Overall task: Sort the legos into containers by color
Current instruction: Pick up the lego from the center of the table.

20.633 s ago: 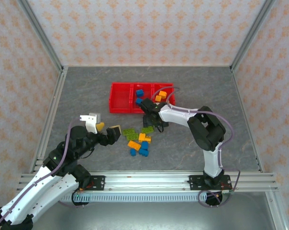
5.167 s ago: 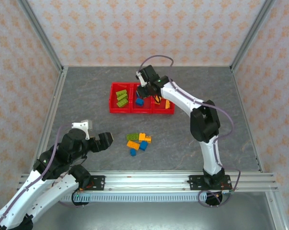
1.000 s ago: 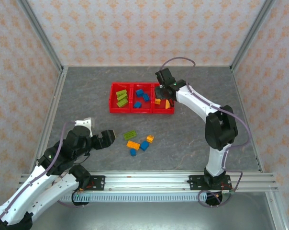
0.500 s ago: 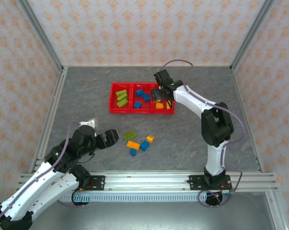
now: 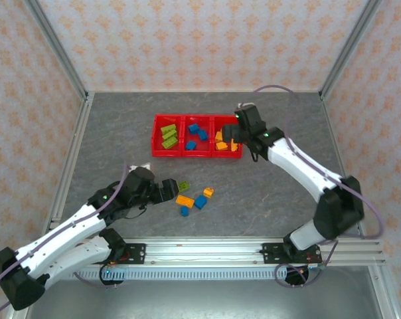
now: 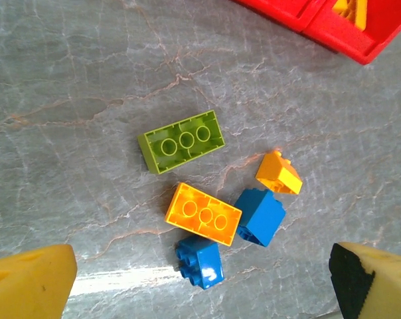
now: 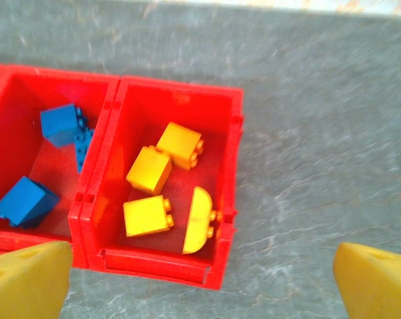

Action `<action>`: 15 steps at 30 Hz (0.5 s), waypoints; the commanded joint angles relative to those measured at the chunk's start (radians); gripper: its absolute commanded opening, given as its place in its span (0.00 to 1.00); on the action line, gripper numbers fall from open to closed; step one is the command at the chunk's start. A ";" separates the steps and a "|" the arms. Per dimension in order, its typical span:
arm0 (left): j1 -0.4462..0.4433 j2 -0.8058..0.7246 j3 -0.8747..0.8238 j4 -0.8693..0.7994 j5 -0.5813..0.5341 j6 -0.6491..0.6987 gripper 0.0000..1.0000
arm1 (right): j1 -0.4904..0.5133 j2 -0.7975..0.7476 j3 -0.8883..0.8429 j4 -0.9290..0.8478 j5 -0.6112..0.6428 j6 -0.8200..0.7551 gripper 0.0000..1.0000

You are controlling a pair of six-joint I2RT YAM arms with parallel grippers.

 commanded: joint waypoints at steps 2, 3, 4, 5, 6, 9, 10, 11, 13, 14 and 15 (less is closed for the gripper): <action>-0.011 0.109 0.010 0.092 -0.052 0.014 0.99 | -0.025 -0.167 -0.121 0.130 0.078 -0.029 1.00; -0.011 0.142 0.022 0.090 -0.075 0.018 0.99 | -0.028 -0.197 -0.135 0.132 0.076 -0.019 1.00; -0.012 0.168 0.031 0.088 -0.093 0.021 0.99 | -0.029 -0.221 -0.144 0.130 0.078 -0.010 1.00; -0.011 0.202 0.045 0.082 -0.115 0.021 0.99 | -0.029 -0.244 -0.150 0.126 0.073 -0.006 1.00; -0.011 0.235 0.060 0.070 -0.141 0.012 0.99 | -0.029 -0.255 -0.157 0.118 0.064 -0.006 1.00; -0.012 0.329 0.105 0.049 -0.192 -0.009 0.99 | -0.029 -0.325 -0.185 0.113 0.021 -0.013 1.00; -0.012 0.359 0.116 0.054 -0.192 -0.013 0.99 | -0.029 -0.339 -0.196 0.116 0.008 -0.015 1.00; -0.012 0.389 0.127 0.065 -0.185 -0.020 0.99 | -0.029 -0.358 -0.210 0.121 -0.010 -0.016 1.00; -0.013 0.445 0.143 0.101 -0.164 -0.034 0.99 | -0.029 -0.382 -0.233 0.130 -0.039 -0.025 1.00; -0.014 0.471 0.151 0.117 -0.159 -0.046 0.99 | -0.029 -0.393 -0.245 0.134 -0.044 -0.029 1.00; -0.018 0.496 0.164 0.130 -0.155 -0.056 0.99 | -0.029 -0.403 -0.256 0.138 -0.037 -0.035 1.00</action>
